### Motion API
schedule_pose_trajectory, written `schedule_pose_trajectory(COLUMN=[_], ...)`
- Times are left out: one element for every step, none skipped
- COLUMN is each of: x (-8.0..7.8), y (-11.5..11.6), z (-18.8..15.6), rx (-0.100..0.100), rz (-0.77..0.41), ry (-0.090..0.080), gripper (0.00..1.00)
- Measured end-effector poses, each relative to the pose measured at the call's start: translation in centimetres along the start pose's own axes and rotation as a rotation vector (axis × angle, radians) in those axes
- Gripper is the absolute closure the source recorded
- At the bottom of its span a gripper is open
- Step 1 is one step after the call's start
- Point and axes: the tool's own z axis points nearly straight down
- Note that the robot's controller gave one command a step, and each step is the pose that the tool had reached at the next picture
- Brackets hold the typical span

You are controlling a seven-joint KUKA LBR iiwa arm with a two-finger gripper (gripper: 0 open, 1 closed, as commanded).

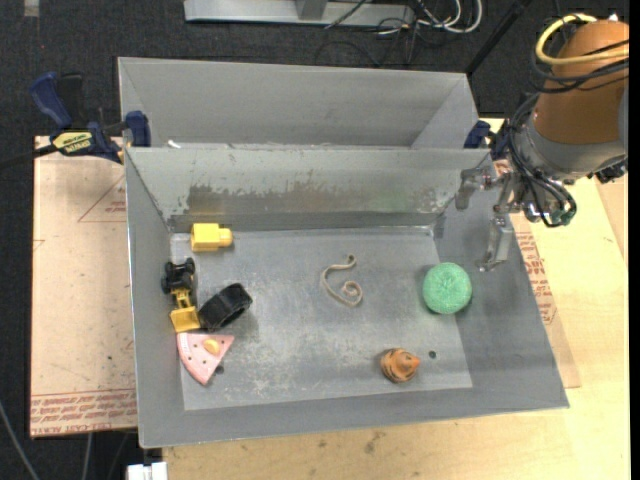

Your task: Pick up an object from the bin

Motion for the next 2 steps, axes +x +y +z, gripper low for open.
schedule_pose_trajectory(x=[-0.13,-0.68], y=[0.07,0.10], z=[-0.55,-0.23], rx=[0.001,0.002], rz=[-0.003,-0.025], ry=[-0.008,-0.009], gripper=[0.00,0.00])
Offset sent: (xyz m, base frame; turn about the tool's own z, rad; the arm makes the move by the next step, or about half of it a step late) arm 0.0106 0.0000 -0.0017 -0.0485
